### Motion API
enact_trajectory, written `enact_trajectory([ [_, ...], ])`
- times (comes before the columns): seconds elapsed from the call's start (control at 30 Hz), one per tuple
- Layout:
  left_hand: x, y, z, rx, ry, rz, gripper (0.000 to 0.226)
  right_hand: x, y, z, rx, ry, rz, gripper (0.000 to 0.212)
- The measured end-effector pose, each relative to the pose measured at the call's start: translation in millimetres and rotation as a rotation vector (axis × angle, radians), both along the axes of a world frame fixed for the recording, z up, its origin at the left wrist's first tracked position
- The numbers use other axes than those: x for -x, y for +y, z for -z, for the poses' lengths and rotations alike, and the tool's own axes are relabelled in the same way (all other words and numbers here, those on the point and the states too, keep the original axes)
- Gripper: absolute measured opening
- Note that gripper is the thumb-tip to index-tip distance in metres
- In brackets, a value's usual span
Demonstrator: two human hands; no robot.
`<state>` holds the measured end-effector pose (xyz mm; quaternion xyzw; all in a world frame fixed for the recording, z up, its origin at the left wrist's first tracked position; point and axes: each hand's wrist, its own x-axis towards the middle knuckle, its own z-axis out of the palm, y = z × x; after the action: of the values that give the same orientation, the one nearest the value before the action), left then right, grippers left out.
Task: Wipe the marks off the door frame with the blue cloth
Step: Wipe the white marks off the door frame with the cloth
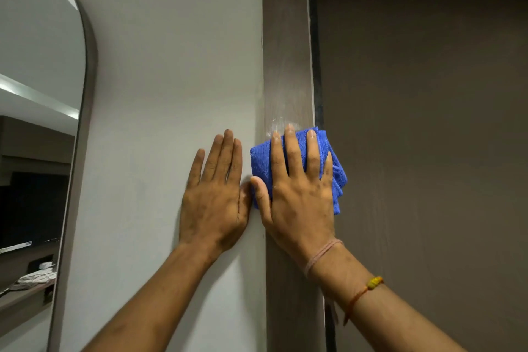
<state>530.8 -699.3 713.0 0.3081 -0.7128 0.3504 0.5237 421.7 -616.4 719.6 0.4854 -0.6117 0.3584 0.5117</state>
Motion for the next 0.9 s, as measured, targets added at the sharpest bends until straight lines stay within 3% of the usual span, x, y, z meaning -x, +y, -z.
enact_trajectory([
  [0.23, 0, -2, 0, 0.002, -0.007, -0.010, 0.064, 0, -3, -39, 0.024, -0.008, -0.058, 0.069],
  [0.5, -2, -2, -1, -0.014, 0.099, 0.054, 0.064, -2, -1, 12, 0.041, -0.033, -0.031, 0.069],
  [0.7, 0, -1, -1, -0.021, 0.111, 0.036, 0.063, 0, -5, -59, 0.061, -0.003, -0.079, 0.068],
  [0.9, -5, 3, -20, 0.016, 0.167, 0.164, 0.065, -1, -10, -49, 0.136, -0.028, -0.079, 0.067],
])
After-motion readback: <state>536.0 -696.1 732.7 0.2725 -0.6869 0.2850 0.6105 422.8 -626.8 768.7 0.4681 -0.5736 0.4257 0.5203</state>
